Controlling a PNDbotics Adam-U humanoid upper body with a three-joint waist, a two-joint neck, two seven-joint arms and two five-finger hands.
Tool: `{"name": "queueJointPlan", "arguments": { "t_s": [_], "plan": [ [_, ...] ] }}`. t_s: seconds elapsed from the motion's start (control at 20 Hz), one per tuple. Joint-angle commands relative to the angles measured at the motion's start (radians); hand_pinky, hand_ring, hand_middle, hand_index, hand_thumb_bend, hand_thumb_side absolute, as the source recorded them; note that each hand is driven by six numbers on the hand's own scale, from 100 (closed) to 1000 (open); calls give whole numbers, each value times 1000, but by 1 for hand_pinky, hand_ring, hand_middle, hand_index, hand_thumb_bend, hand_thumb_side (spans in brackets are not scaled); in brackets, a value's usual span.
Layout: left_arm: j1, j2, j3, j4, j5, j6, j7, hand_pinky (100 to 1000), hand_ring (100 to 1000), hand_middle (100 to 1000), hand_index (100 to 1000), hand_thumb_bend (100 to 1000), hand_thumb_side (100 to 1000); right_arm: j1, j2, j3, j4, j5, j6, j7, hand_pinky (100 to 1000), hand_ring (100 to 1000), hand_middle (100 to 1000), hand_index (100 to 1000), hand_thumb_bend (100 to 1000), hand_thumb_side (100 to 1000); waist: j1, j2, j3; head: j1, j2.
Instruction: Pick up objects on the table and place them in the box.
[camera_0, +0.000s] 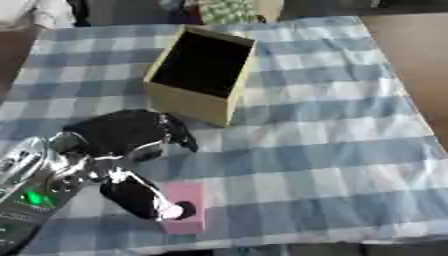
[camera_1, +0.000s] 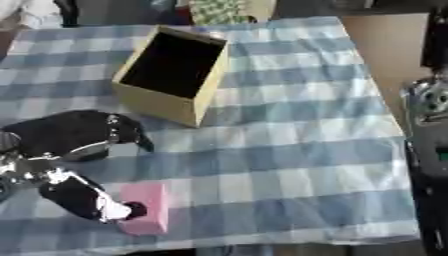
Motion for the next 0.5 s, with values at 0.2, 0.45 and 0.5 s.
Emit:
{"name": "queueJointPlan", "arguments": {
  "t_s": [0.2,0.45,0.5],
  "plan": [
    [-5,10,-1,-14,10,-14,-6,729,801,740,826,460,581,-8,-17,-6,-15,-7,-1,-2,848,694,655,745,100,988,0,-13,-1,-2,7],
    [-4,14,-1,-14,6,-29,-15,742,810,743,826,451,589,-8,-15,-5,-15,-9,-1,-1,848,694,655,745,100,988,0,-12,-2,-3,7],
    [-3,13,-2,-14,2,-32,-18,745,812,744,827,443,601,-8,-15,-5,-15,-9,-1,-1,848,694,654,745,100,988,0,-11,-2,-3,7]
  ]
}}
